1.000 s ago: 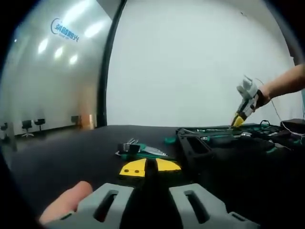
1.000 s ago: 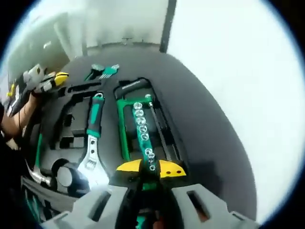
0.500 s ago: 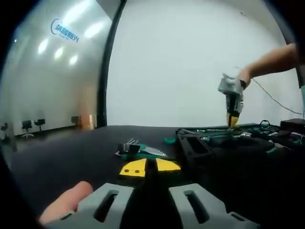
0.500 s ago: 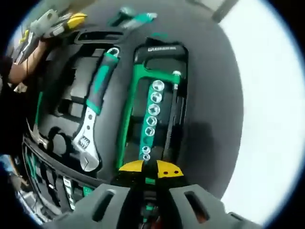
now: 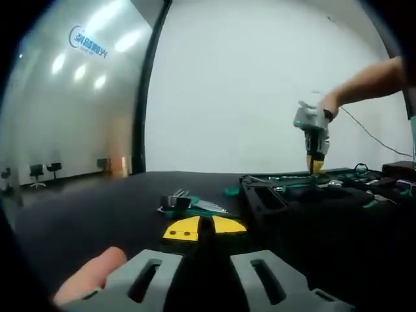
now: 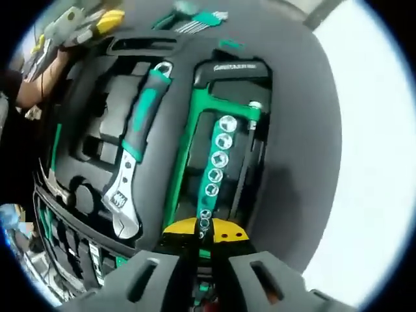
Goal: Pick up the tools and put them into their designated positions in the toolbox.
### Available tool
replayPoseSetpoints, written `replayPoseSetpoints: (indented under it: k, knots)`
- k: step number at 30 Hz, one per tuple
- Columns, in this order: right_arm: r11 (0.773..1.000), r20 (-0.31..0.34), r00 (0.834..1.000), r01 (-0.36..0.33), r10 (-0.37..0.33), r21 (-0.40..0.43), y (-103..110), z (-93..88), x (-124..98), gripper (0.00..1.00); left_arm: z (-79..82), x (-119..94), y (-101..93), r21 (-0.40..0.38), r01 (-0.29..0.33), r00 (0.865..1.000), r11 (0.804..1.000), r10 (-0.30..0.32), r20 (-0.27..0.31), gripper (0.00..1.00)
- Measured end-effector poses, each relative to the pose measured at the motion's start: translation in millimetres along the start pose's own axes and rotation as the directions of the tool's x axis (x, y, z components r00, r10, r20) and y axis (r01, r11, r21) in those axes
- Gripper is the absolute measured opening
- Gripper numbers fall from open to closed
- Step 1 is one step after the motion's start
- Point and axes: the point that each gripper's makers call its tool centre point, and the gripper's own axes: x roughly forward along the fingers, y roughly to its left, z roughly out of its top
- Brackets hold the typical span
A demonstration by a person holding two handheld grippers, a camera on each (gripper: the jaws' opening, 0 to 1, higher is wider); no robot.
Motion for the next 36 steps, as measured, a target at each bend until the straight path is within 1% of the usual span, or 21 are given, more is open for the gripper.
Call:
replayPoseSetpoints:
  k: [3, 5, 7, 8, 10, 11, 12, 13, 15, 16, 18, 20, 22, 24, 25, 26, 28, 30, 33, 34, 36]
  knots:
    - [0.998, 0.086, 0.996, 0.003, -0.009, 0.070, -1, 0.4, 0, 0.04, 0.1, 0, -0.2, -0.001, 0.001, 1.000, 1.000, -0.001, 0.000, 0.08]
    - [0.995, 0.144, 0.989, 0.005, -0.020, 0.100, -9, -0.8, -1, 0.04, 0.1, 0, -0.3, 0.000, 0.000, 1.000, 1.000, 0.000, 0.000, 0.08]
    - [0.988, 0.219, 0.975, 0.005, -0.039, 0.154, -14, -1.8, -1, 0.04, 0.1, 0, -0.2, 0.000, 0.001, 1.000, 1.000, -0.001, 0.000, 0.08]
    - [0.984, 0.240, 0.970, 0.003, -0.047, 0.179, -14, -4.7, -2, 0.04, 0.1, 0, -0.2, 0.000, 0.001, 1.000, 1.000, -0.001, 0.000, 0.08]
    - [0.973, 0.301, 0.951, 0.003, -0.075, 0.230, -17, -6.7, -4, 0.04, 0.2, 0, -0.2, 0.000, 0.001, 1.000, 1.000, -0.001, 0.000, 0.08]
    - [0.969, 0.317, 0.945, -0.002, -0.079, 0.248, -18, -9.8, -5, 0.04, 0.2, 0, -0.2, 0.000, 0.001, 1.000, 1.000, -0.001, 0.000, 0.08]
    - [0.971, 0.313, 0.946, 0.004, -0.082, 0.240, -19, -15.9, -5, 0.04, 0.1, 0, -0.2, -0.001, 0.001, 1.000, 1.000, -0.001, -0.001, 0.08]
    - [0.971, 0.333, 0.939, 0.008, -0.090, 0.240, -19, -16.8, -6, 0.04, 0.1, 0, -0.4, 0.000, 0.001, 1.000, 1.000, -0.001, -0.001, 0.08]
    - [0.973, 0.306, 0.946, 0.039, -0.109, 0.227, -21, -24.9, -2, 0.04, 0.0, 0, -0.3, 0.000, 0.001, 1.000, 1.000, -0.001, 0.000, 0.07]
    - [0.974, 0.313, 0.943, 0.042, -0.112, 0.221, -20, -25.9, -2, 0.04, 0.0, 0, -0.2, 0.001, 0.001, 1.000, 1.000, -0.001, 0.000, 0.07]
    - [0.971, 0.326, 0.937, 0.047, -0.124, 0.234, -20, -22.5, -5, 0.04, 0.0, 0, -0.1, 0.000, 0.001, 1.000, 1.000, -0.001, -0.001, 0.07]
    - [0.975, 0.336, 0.934, 0.046, -0.119, 0.217, -17, -16.5, -7, 0.04, 0.0, 0, 0.0, -0.001, 0.001, 1.000, 1.000, -0.001, -0.001, 0.07]
    - [0.982, 0.306, 0.945, 0.059, -0.113, 0.178, -15, -15.8, -6, 0.03, -0.1, 0, 0.0, -0.002, 0.002, 1.000, 1.000, -0.002, -0.002, 0.07]
    - [0.989, 0.249, 0.964, 0.060, -0.092, 0.133, -11, -17.3, -7, 0.03, 0.1, -1, 0.1, -0.002, 0.001, 1.000, 1.000, -0.001, -0.002, 0.07]
    - [0.991, 0.234, 0.968, 0.066, -0.092, 0.118, -12, -15.7, -8, 0.01, 0.1, -1, 0.1, -0.001, 0.001, 1.000, 1.000, -0.001, -0.001, 0.07]
    - [0.992, 0.193, 0.978, 0.062, -0.081, 0.106, -9, -19.1, -8, 0.00, 0.1, -1, 0.1, -0.001, 0.001, 1.000, 1.000, -0.001, -0.001, 0.07]
    - [0.997, 0.157, 0.986, 0.052, -0.061, 0.059, -4, -16.2, -10, 0.00, 0.2, -1, 0.2, 0.000, 0.000, 1.000, 1.000, 0.000, 0.000, 0.07]
    - [0.998, 0.122, 0.990, 0.066, -0.064, -0.006, -4, -13.1, -9, 0.00, 0.2, -1, 0.3, 0.001, -0.001, 1.000, 1.000, 0.001, 0.001, 0.07]
    - [0.998, 0.137, 0.988, 0.064, -0.064, 0.002, 0, -6.1, -12, 0.00, 0.2, -1, 0.0, 0.001, 0.001, 1.000, 1.000, -0.001, 0.002, 0.07]
    - [0.997, 0.154, 0.985, 0.079, -0.077, -0.004, -1, -3.7, -14, 0.00, 0.2, -1, -0.1, 0.001, 0.002, 1.000, 1.000, -0.002, 0.002, 0.07]
    - [0.996, 0.165, 0.983, 0.084, -0.084, 0.006, -1, -4.2, -15, 0.00, 0.2, -1, -0.3, 0.001, 0.002, 1.000, 1.000, -0.002, 0.002, 0.07]
